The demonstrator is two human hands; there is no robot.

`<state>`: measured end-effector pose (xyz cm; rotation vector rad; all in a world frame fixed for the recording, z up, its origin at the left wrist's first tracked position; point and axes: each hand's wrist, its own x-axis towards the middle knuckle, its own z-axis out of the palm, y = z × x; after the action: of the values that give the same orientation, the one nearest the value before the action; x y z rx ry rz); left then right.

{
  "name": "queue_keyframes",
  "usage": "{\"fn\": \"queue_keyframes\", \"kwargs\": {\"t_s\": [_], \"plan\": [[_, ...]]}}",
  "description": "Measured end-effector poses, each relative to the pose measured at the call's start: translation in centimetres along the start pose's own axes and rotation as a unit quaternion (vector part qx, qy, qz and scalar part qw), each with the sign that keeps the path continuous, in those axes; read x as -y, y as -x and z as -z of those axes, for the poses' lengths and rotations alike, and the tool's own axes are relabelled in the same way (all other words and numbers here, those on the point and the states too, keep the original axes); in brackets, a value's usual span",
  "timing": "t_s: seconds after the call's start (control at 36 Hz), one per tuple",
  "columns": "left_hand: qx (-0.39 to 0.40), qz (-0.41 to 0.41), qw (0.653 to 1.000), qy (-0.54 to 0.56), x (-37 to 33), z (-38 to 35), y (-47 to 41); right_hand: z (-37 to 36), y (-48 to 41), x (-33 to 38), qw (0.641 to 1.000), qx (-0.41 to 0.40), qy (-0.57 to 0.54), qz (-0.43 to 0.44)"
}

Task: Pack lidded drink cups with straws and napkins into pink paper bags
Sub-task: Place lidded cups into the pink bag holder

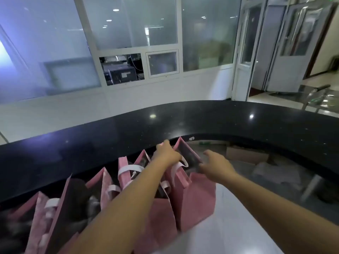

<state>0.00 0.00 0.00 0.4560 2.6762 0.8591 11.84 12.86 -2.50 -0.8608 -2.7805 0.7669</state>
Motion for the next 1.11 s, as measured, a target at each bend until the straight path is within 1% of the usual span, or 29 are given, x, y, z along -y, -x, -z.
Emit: {"fn": "queue_keyframes", "kwargs": {"t_s": [0.08, 0.14, 0.25, 0.33, 0.44, 0.56, 0.69, 0.78, 0.86, 0.97, 1.11], "plan": [[-0.002, -0.002, 0.999, -0.042, 0.2, -0.3, -0.6, -0.4, -0.8, 0.6, 0.999, 0.012, 0.03, -0.023], [0.006, -0.005, 0.999, -0.045, 0.4, -0.5, -1.1, -1.0, -1.4, 0.6, 0.998, 0.014, 0.045, -0.041], [0.012, 0.004, 1.0, -0.006, 0.4, 0.0, -1.7, -1.3, -2.1, -0.2, 0.998, -0.011, 0.043, -0.047], [0.0, -0.014, 1.0, 0.028, 0.2, 0.1, -2.0, -1.0, -2.0, -0.8, 0.999, -0.015, 0.026, -0.037], [-0.012, -0.03, 0.998, 0.061, 0.0, -0.5, -1.9, -0.7, -1.4, -2.7, 0.998, -0.035, 0.003, -0.048], [0.011, -0.068, 0.992, 0.103, -1.1, -1.7, -1.0, 0.3, 0.7, -5.6, 0.996, -0.072, -0.029, -0.051], [0.066, -0.123, 0.979, 0.147, -4.7, -4.6, 1.3, 3.1, 5.7, -10.5, 0.983, -0.134, -0.082, -0.094], [0.122, -0.161, 0.964, 0.171, -8.2, -7.1, 3.9, 5.1, 10.8, -13.8, 0.967, -0.167, -0.136, -0.135], [0.186, -0.208, 0.943, 0.182, -12.3, -10.0, 8.0, 7.2, 17.2, -16.9, 0.944, -0.203, -0.185, -0.184], [0.256, -0.278, 0.907, 0.184, -16.9, -14.4, 15.1, 9.4, 26.9, -21.3, 0.906, -0.27, -0.22, -0.24], [0.342, -0.336, 0.86, 0.172, -20.6, -20.4, 24.7, 10.6, 38.3, -24.7, 0.85, -0.364, -0.24, -0.297]]}}
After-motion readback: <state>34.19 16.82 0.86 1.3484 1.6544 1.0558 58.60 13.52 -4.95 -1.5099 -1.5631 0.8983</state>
